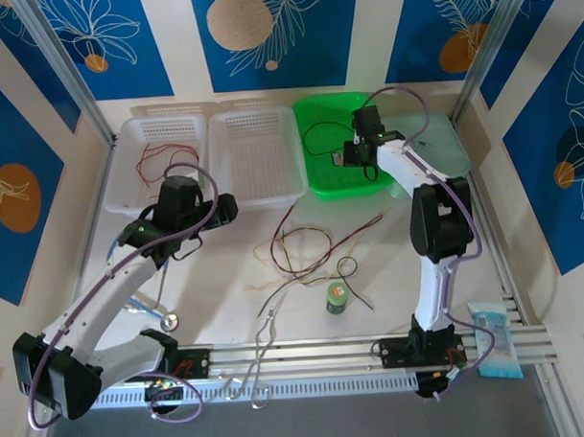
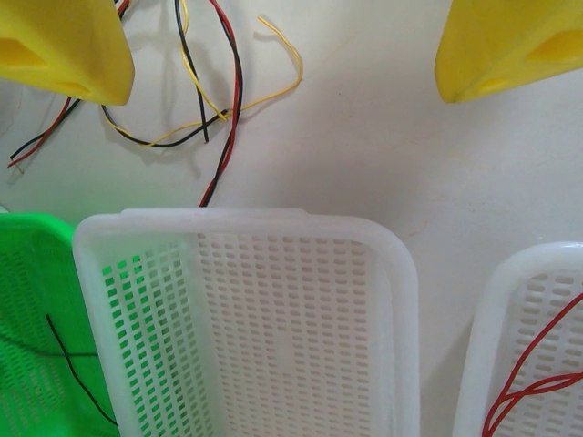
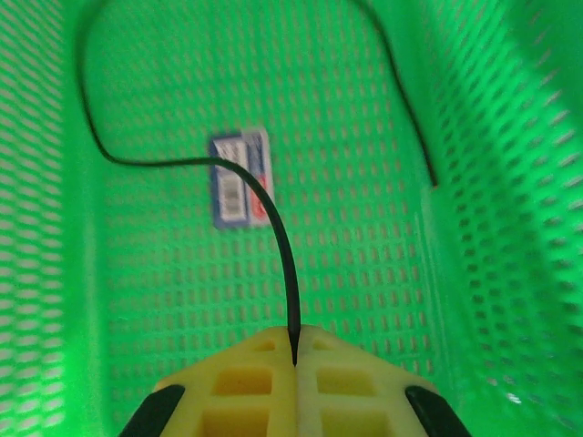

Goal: Untangle the cables

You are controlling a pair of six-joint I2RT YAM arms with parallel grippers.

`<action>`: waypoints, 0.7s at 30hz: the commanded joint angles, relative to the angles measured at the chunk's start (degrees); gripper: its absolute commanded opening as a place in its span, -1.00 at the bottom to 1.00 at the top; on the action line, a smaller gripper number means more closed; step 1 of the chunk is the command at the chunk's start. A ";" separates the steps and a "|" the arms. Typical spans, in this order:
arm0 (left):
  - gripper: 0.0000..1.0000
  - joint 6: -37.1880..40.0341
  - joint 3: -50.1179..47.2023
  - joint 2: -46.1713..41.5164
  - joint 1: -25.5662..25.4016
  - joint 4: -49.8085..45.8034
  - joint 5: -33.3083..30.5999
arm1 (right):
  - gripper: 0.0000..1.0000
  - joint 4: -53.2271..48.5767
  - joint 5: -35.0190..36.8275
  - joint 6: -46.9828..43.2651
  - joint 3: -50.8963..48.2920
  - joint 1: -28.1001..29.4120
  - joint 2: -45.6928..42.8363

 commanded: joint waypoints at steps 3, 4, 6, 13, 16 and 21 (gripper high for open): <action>0.70 -0.91 -0.76 -2.38 -1.27 -2.87 -1.51 | -1.00 -8.86 -3.68 2.00 6.50 -1.15 4.37; 0.71 -0.96 -0.83 -2.49 -1.38 -3.29 -1.55 | -1.00 -10.25 -3.57 1.83 7.79 -1.30 5.22; 0.70 -1.09 -1.02 -2.80 -1.57 -3.90 -1.47 | -0.96 -11.56 -3.37 1.40 9.27 -1.34 5.59; 0.70 -1.49 -1.65 -3.63 -2.43 -4.75 -1.90 | 0.13 -13.62 -4.10 1.16 10.97 -1.49 -0.62; 0.71 -1.30 -1.56 -3.41 -2.63 -5.00 -1.73 | 0.23 -14.20 -4.82 0.49 10.07 -1.46 -4.83; 0.71 -1.39 -1.84 -4.03 -3.25 -6.23 -1.66 | 0.24 -13.05 -7.37 -0.28 2.81 0.34 -16.23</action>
